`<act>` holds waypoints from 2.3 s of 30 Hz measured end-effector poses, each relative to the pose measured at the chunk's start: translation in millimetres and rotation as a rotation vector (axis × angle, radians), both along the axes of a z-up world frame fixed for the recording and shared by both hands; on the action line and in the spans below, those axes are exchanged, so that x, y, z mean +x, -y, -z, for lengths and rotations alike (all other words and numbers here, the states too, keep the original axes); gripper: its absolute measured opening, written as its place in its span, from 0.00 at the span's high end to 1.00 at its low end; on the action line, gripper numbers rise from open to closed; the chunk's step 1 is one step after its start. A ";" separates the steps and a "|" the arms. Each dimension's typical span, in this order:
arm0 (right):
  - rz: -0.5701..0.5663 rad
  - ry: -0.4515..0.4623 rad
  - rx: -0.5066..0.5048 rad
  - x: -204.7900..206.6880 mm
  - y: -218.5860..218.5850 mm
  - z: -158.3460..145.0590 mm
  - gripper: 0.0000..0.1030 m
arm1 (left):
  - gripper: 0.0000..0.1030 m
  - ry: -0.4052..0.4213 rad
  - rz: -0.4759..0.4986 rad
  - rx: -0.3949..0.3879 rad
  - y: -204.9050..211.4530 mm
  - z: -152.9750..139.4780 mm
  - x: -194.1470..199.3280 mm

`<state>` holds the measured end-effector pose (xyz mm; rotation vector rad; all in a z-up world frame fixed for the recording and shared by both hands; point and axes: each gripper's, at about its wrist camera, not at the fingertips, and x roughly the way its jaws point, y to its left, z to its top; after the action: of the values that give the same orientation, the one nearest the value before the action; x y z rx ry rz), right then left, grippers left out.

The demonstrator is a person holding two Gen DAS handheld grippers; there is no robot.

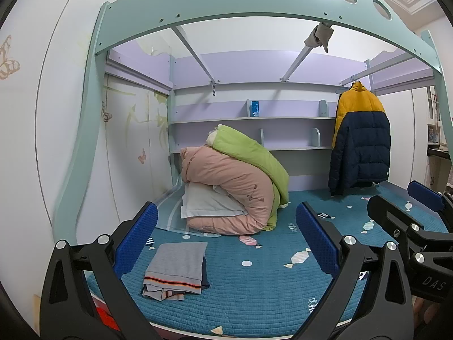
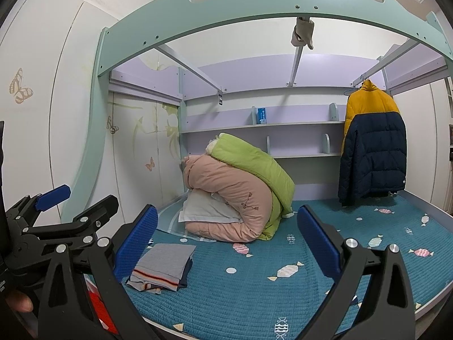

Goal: Fold large clothes

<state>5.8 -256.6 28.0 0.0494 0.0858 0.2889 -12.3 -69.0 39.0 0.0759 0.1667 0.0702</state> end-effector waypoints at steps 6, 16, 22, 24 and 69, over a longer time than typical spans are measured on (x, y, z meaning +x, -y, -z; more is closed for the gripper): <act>0.003 -0.002 0.001 0.0 -3.4 0.0 0.07 | 0.05 0.000 -0.007 0.000 4.2 -1.2 -0.8; 0.004 -0.004 0.003 -0.3 -8.2 1.2 0.07 | 0.05 0.001 -0.009 0.000 6.3 -0.6 -1.9; 0.005 -0.004 0.004 -0.5 -8.3 1.3 0.07 | 0.05 0.002 -0.012 0.000 7.6 -0.5 -2.7; 0.005 -0.005 0.004 -0.7 -8.3 1.4 0.07 | 0.05 0.002 -0.012 0.001 7.4 -0.2 -3.6; 0.012 -0.009 0.017 -2.1 -23.7 0.7 0.07 | 0.05 0.000 -0.015 -0.001 8.1 1.7 -2.9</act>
<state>3.7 -232.9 27.3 0.0683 0.0922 0.2777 -15.2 -77.1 37.3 0.0740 0.1676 0.0856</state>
